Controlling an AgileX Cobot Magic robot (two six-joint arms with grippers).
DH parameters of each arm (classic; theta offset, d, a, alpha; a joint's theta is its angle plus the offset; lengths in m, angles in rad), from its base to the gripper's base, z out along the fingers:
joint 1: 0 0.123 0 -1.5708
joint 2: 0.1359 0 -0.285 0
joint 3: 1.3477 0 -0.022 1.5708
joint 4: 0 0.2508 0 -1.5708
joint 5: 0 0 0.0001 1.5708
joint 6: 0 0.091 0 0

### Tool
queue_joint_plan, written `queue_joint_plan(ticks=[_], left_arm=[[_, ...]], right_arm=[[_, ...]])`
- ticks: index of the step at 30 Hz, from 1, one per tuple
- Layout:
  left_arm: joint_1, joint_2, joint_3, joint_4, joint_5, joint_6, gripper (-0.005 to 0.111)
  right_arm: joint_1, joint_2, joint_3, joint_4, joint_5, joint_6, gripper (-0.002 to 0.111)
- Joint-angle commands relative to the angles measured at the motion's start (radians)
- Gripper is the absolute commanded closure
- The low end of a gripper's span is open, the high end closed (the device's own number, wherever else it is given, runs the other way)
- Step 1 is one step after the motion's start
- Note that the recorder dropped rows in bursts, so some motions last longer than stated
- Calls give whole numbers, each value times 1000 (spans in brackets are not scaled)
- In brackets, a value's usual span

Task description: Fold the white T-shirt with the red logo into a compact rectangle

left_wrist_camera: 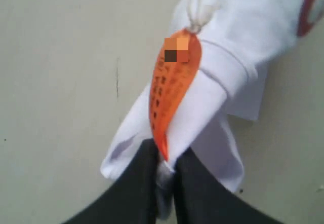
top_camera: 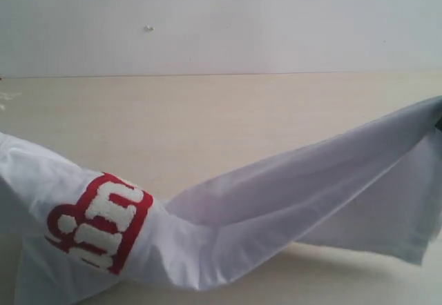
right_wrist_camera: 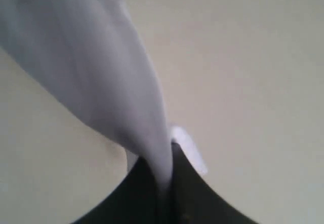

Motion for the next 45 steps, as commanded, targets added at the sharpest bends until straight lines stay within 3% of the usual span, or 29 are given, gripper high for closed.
queue_joint_plan(ticks=[1, 6, 9, 12, 15, 20, 23, 28, 36, 40, 45], left_arm=[[0, -73, -6, -192, 3, -23, 107], [0, -99, -10, -314, 3, -44, 107], [0, -75, -10, -204, 3, -163, 107], [0, -18, -10, -52, 3, -314, 107], [0, 81, -10, -4, 3, -306, 107], [4, 221, -10, 114, -16, -295, 107], [4, 293, -10, 186, -214, -307, 107], [11, 375, -10, 296, -668, -284, 107], [21, 624, -10, 325, -1068, -280, 107], [28, 639, -10, 325, -1074, -205, 107], [28, 629, -34, 325, -823, -188, 107]], right_arm=[[0, -52, 2, 54, 90, 8, 108], [0, -59, 0, 291, 90, -92, 108], [0, -48, -17, 362, 90, -126, 108], [0, -7, -24, 277, 54, -18, 108], [0, 104, -24, 28, 12, 178, 108], [0, 257, -24, -85, -74, 174, 108], [0, 360, -33, -85, -223, 95, 108], [0, 475, -40, -106, -721, 41, 108], [0, 709, -40, -87, -1085, 34, 108], [0, 735, -42, -124, -1100, -24, 108], [0, 700, -70, -124, -905, -29, 108]])
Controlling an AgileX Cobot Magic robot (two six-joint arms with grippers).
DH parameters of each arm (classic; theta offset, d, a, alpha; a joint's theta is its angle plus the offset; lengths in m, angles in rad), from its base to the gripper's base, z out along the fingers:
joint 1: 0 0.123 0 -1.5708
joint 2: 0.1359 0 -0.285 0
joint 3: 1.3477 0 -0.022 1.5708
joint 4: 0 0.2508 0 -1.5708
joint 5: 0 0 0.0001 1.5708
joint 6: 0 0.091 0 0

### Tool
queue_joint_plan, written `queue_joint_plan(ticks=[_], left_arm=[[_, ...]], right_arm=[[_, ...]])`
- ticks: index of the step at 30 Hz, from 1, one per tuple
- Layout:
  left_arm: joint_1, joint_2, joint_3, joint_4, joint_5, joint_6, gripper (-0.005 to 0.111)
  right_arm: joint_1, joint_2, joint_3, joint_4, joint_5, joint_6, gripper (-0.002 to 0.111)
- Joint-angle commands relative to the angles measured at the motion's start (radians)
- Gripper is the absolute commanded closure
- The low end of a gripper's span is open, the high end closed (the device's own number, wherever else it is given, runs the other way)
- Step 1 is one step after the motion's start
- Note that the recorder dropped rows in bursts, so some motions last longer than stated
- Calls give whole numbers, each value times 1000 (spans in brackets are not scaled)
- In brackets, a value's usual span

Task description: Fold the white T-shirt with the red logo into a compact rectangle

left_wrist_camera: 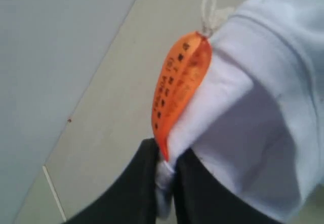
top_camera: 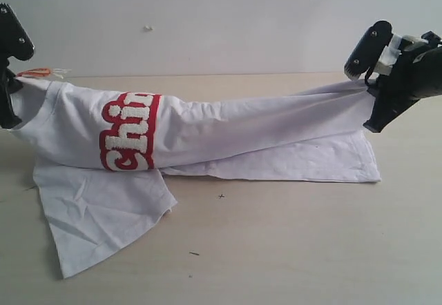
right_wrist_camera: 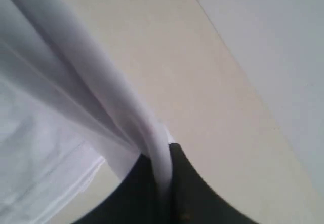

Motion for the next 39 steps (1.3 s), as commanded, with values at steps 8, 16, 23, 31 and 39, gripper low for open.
queue_joint_plan(ticks=[8, 16, 23, 31, 39], left_arm=[[4, -172, -29, -285, 625, 150, 107], [4, -391, -84, -345, 971, 65, 107], [4, -602, -91, -329, 1008, 5, 107], [4, -796, -148, -482, 960, -114, 107], [4, -915, -245, -266, 880, -309, 107]], right_arm=[[0, -206, -36, 104, 567, -70, 108], [0, -440, -32, 199, 795, -34, 108], [0, -686, -32, 204, 894, -21, 108], [0, -886, -32, 253, 874, 108, 108], [0, -998, -34, 282, 747, 209, 108]])
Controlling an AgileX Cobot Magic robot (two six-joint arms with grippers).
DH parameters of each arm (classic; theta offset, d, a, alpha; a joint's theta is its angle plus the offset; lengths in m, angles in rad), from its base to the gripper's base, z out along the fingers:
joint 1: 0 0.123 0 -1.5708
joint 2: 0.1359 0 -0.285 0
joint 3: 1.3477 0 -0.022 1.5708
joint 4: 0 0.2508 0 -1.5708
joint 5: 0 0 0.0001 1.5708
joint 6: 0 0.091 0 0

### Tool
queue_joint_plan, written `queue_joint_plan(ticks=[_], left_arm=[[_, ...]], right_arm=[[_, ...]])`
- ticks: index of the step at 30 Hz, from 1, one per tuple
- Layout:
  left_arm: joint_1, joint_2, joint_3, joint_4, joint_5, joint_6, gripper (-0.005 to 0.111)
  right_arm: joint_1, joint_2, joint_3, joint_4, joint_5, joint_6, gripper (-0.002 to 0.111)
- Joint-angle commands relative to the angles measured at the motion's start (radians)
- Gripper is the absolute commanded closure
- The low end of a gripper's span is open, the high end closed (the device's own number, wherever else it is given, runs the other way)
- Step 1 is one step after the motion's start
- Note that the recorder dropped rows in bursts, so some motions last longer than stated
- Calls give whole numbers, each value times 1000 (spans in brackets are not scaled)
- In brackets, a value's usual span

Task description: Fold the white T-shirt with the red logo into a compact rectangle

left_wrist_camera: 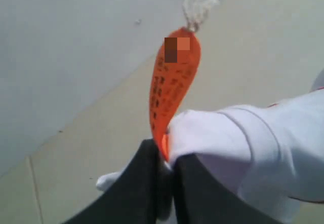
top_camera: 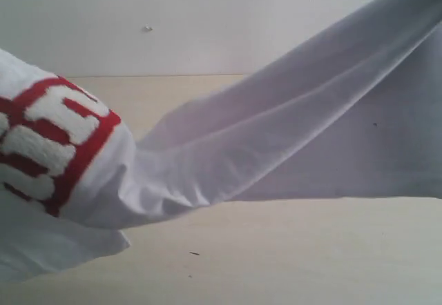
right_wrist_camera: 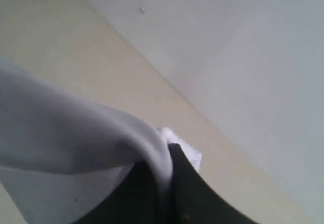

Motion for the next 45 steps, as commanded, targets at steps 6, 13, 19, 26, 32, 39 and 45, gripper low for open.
queue_joint_plan(ticks=[6, 13, 19, 26, 32, 39, 45], left_arm=[[0, -15, -42, 418, 11, -418, 107], [0, -4, -33, 606, 88, -535, 107], [0, -4, -30, 594, 91, -519, 107], [-11, 4, -30, 443, 91, -395, 107], [-11, 2, 19, 366, 91, -381, 107], [-59, 52, 115, 589, 91, -389, 107], [-65, 193, 160, 589, 91, -304, 107]], right_arm=[[0, -48, -5, -238, -74, 259, 108], [0, -48, -5, -413, -52, 392, 108], [0, -48, -5, -415, -50, 388, 108], [0, -44, -7, -295, 82, 302, 108], [0, -24, -7, -261, 203, 302, 108], [0, 45, -7, -415, 194, 312, 108], [0, 195, 19, -471, 189, 139, 108]])
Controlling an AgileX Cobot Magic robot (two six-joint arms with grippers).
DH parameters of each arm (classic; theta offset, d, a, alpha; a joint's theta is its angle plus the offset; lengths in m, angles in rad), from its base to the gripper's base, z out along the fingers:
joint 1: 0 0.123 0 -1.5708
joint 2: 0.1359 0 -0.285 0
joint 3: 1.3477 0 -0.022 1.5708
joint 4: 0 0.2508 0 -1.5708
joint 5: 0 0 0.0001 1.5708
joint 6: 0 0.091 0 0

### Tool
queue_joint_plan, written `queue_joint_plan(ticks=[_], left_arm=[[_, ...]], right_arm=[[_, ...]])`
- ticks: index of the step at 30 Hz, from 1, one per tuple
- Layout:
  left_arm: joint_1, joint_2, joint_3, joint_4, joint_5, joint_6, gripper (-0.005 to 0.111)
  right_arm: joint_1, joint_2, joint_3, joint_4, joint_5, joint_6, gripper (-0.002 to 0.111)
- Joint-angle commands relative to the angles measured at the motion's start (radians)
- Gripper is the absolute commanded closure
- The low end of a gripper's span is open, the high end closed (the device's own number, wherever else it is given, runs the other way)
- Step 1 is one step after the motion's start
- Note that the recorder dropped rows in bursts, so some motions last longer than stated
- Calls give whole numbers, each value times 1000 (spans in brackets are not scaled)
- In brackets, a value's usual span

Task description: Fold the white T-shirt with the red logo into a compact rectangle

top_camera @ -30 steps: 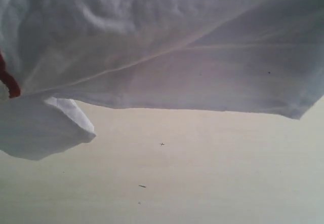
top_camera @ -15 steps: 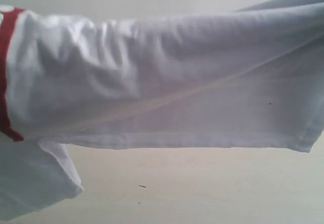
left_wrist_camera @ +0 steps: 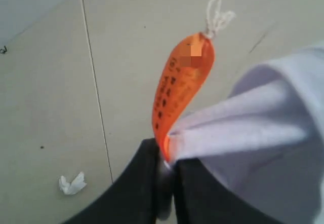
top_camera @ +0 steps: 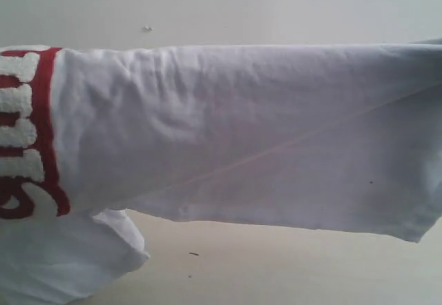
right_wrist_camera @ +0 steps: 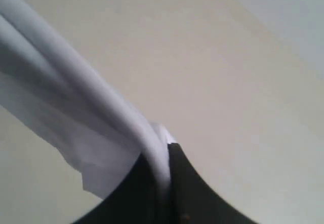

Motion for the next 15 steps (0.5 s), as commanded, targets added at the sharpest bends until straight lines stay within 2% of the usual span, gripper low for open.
queue_joint_plan(ticks=[1, 5, 8, 10, 12, 15], left_arm=[[-3, 122, 24, -12, -15, 111, 107], [-1, 287, 22, -35, -15, 205, 107], [61, 437, -12, -98, -15, 339, 107], [105, 532, -62, -168, -119, 374, 107], [134, 625, -102, -237, -235, 506, 107], [166, 757, -121, -234, -426, 669, 107]], right_arm=[[-1, 126, 17, -15, -8, -179, 108], [-1, 292, 15, -11, -32, -222, 108], [-1, 482, -42, -24, -64, -259, 108], [-1, 613, -124, -14, -118, -280, 108], [-3, 747, -223, 7, -103, -342, 108], [-3, 954, -390, 0, -141, -363, 108]])
